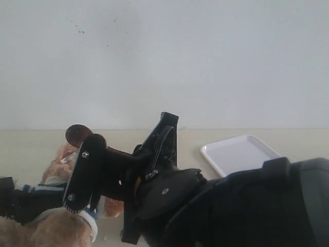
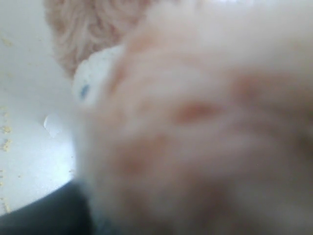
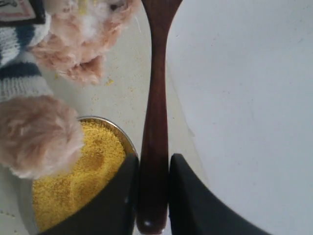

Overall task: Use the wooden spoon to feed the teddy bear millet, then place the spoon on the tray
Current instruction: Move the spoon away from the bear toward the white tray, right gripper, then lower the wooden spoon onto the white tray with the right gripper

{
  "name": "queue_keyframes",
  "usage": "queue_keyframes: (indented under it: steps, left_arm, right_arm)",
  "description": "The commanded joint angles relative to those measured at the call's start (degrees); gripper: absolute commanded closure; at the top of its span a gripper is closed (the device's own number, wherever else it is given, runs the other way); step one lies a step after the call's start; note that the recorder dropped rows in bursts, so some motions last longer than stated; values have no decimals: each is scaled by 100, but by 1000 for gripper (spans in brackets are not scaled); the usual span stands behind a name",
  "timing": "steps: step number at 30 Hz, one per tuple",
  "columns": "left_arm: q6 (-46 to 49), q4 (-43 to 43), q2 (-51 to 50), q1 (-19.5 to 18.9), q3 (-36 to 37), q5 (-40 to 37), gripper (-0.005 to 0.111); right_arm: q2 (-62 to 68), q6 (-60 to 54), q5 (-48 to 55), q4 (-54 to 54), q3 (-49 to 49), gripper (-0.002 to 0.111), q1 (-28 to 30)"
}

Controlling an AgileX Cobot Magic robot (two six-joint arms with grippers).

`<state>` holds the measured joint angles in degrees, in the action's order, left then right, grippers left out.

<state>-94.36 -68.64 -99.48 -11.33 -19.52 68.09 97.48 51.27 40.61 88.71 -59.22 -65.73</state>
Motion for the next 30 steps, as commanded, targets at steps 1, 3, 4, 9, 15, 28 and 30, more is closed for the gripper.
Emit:
queue_keyframes:
  steps: [1, 3, 4, 9, 15, 28, 30]
  left_arm:
    - [47, 131, 32, -10, -11, 187, 103]
    - [47, 175, 32, -10, -11, 187, 103]
    - [47, 204, 32, -10, -11, 187, 103]
    - [47, 402, 32, -10, -11, 187, 103]
    - [47, 457, 32, -10, -11, 187, 103]
    - [313, 531, 32, -10, -11, 187, 103]
    - [458, 624, 32, -10, -11, 187, 103]
  right_arm:
    - [-326, 529, -759, -385, 25, 108, 433]
    - [-518, 539, -1207, -757, 25, 108, 717]
    - [-617, 520, -1365, -902, 25, 108, 835]
    - [-1074, 371, -1880, -1468, 25, 108, 1580]
    - [-1342, 51, -1976, -2218, 25, 108, 2668]
    - [-634, -623, -2689, -3874, 25, 108, 5418]
    - [-504, -1066, -2640, -3991, 25, 108, 5488]
